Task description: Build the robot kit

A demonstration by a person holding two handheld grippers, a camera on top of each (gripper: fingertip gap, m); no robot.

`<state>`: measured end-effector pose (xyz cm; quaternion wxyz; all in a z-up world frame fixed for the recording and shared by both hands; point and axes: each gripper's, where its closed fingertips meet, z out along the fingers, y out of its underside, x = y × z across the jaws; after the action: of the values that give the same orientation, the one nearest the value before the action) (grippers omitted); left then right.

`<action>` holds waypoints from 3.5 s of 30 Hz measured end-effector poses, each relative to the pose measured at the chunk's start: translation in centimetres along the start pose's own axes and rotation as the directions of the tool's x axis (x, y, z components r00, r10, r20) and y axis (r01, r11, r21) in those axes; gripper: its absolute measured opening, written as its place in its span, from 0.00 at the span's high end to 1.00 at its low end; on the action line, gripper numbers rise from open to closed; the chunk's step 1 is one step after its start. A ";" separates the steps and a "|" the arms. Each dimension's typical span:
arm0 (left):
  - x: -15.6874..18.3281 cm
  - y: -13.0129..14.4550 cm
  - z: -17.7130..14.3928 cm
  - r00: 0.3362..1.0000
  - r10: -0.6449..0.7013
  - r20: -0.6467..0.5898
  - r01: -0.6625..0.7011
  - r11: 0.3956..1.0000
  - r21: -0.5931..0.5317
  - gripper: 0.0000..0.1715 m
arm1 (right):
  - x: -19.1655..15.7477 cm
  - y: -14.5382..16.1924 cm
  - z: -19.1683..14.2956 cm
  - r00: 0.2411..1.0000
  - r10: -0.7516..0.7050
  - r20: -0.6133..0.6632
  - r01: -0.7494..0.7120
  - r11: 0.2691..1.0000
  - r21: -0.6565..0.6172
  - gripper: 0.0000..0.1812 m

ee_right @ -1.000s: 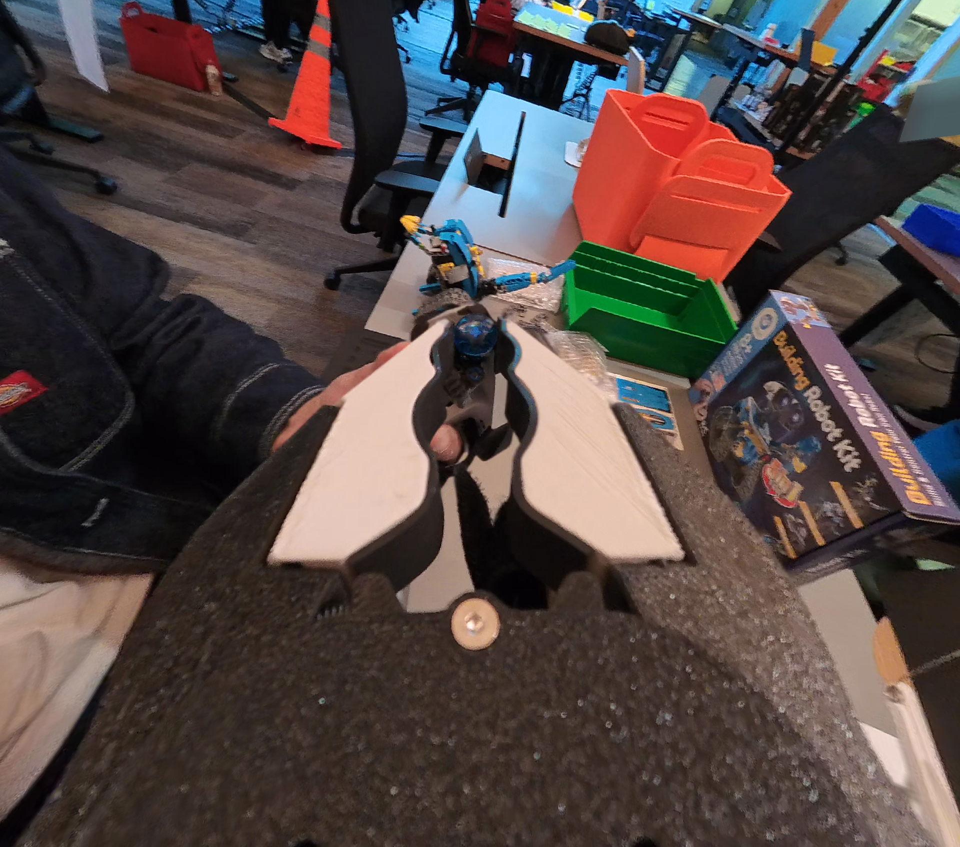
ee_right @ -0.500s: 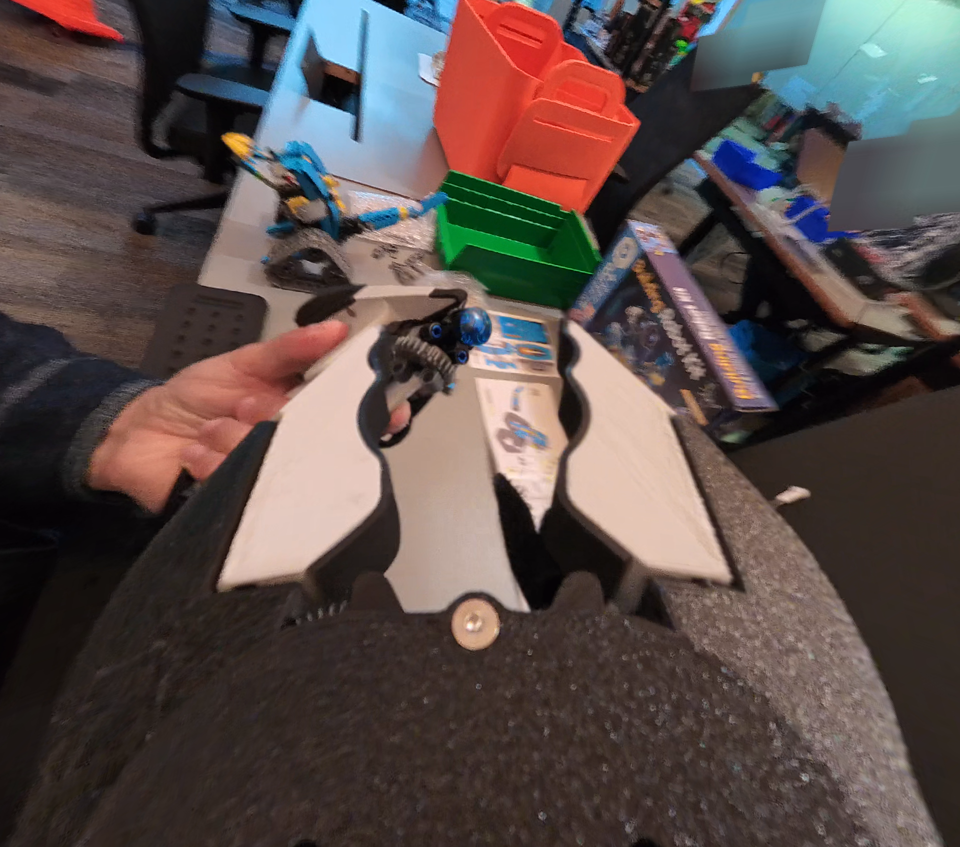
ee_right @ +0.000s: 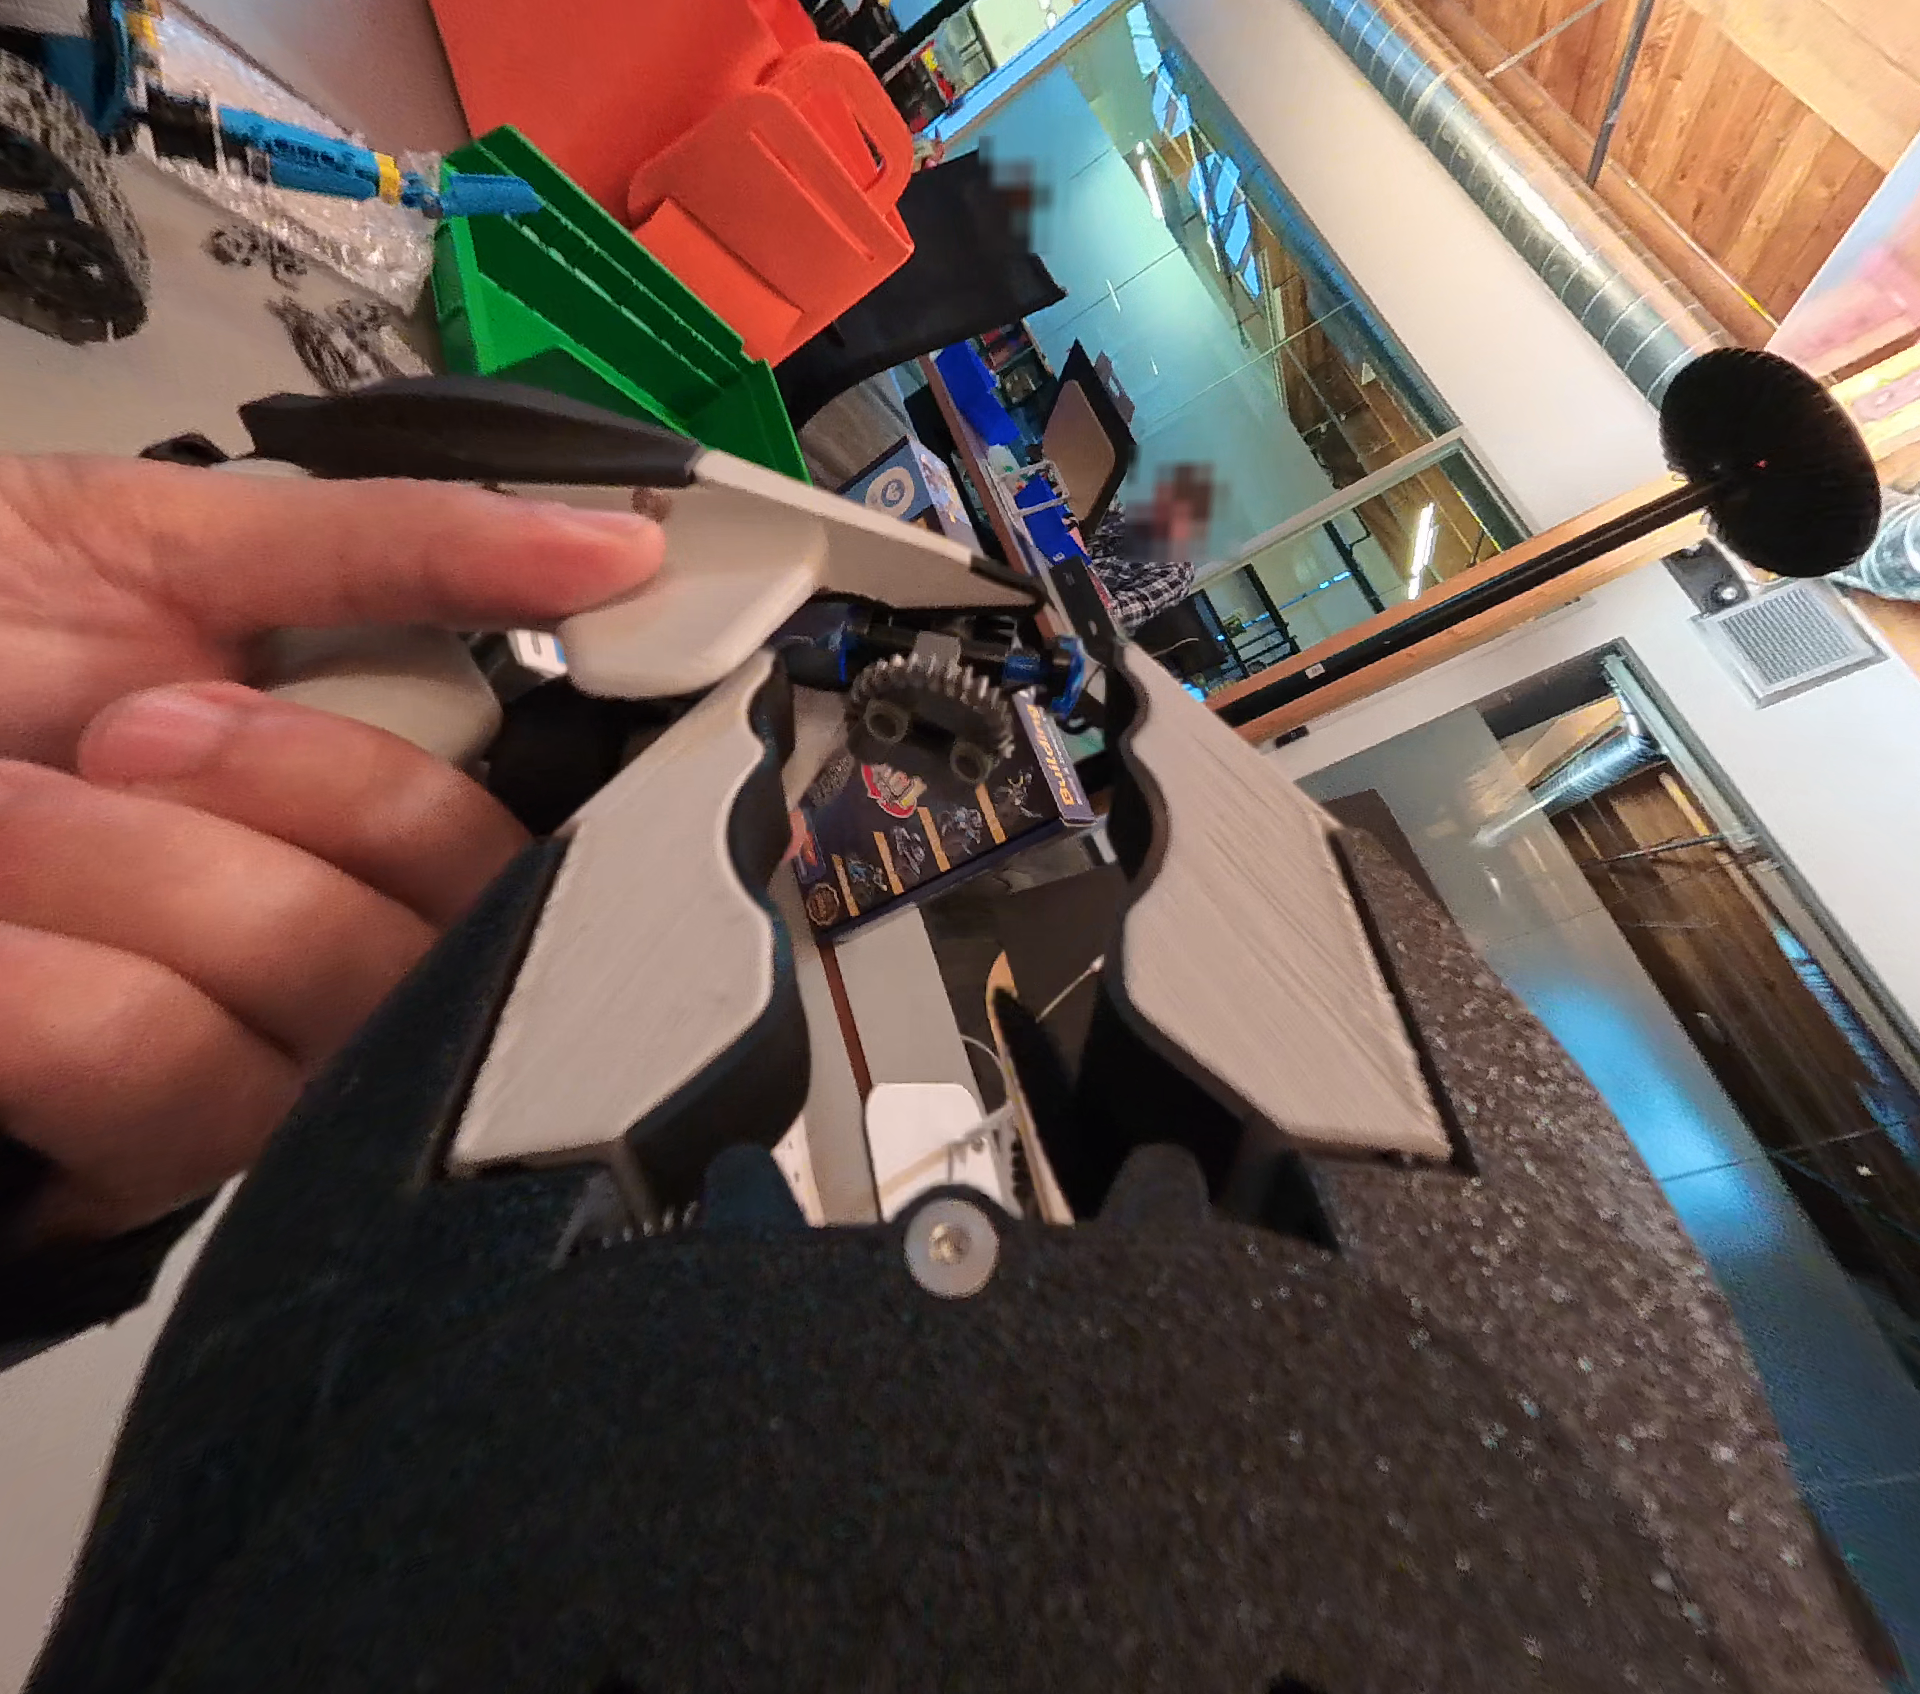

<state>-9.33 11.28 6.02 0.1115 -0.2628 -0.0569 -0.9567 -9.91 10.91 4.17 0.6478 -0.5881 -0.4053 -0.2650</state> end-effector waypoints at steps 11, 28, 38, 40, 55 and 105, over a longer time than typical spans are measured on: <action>-0.6 2.8 -0.4 0.997 0.070 0.034 -0.059 0.966 -0.251 0.95 | 0.6 0.4 -2.4 0.987 0.029 0.159 -0.039 0.998 0.058 0.74; -1.0 5.8 -2.1 0.858 0.514 0.004 -0.358 0.604 -0.712 0.96 | -0.5 0.8 -4.6 0.925 -0.050 0.378 0.022 0.997 0.078 0.74; -2.0 3.8 -1.6 0.676 0.734 0.067 -0.546 0.559 -0.624 0.96 | -0.4 2.4 -1.9 0.978 -0.048 0.204 0.080 0.985 -0.155 0.68; -2.3 4.3 -1.7 0.668 0.741 0.071 -0.535 0.544 -0.647 0.96 | -0.4 2.1 -2.0 0.975 -0.088 0.206 0.119 0.983 -0.142 0.70; -2.3 4.9 -1.7 0.590 0.805 0.069 -0.568 0.474 -0.673 0.96 | -0.3 2.4 -2.5 0.950 -0.209 0.234 0.255 0.949 -0.187 0.71; -13.3 -4.3 -9.9 -0.084 0.895 -0.438 -0.421 -0.430 -0.799 0.96 | -5.7 14.5 1.0 0.744 0.609 0.276 -0.534 0.790 -0.303 0.67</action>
<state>-4.12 16.25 -9.53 0.5758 -0.4526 0.5904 -0.3391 -1.27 13.55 -8.58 0.5485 -0.7854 -0.2863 0.0190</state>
